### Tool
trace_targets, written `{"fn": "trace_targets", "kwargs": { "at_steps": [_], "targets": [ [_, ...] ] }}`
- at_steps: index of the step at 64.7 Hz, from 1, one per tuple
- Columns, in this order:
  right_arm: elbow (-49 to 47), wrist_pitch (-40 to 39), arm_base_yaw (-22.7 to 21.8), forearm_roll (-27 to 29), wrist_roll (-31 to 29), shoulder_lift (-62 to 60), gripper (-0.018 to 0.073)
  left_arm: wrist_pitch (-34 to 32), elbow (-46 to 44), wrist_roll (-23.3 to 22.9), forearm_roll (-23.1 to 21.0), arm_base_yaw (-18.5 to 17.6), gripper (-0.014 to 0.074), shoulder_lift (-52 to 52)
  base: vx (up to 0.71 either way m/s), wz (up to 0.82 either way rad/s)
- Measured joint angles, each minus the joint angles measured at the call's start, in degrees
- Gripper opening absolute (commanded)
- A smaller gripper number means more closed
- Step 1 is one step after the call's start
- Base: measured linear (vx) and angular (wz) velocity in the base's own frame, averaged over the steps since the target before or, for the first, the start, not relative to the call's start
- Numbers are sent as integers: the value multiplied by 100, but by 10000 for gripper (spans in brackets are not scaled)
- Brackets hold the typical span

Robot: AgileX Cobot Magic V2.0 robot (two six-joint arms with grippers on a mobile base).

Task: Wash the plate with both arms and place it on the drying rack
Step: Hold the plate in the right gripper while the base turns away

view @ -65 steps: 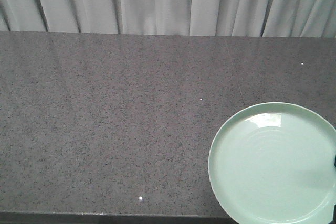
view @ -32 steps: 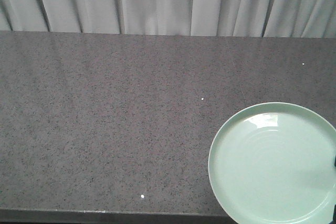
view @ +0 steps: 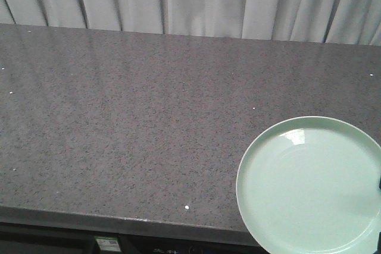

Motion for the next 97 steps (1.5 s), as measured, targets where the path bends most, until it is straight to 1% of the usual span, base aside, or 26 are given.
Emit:
{"fn": "trace_targets", "kwargs": {
  "at_steps": [24, 97],
  "targets": [
    [0, 0, 0, 0, 0, 0, -1, 0, 0, 0, 0, 0, -6, 0, -8, 36],
    [0, 5, 0, 5, 0, 0, -1, 0, 0, 0, 0, 0, -6, 0, -11, 46]
  ]
}}
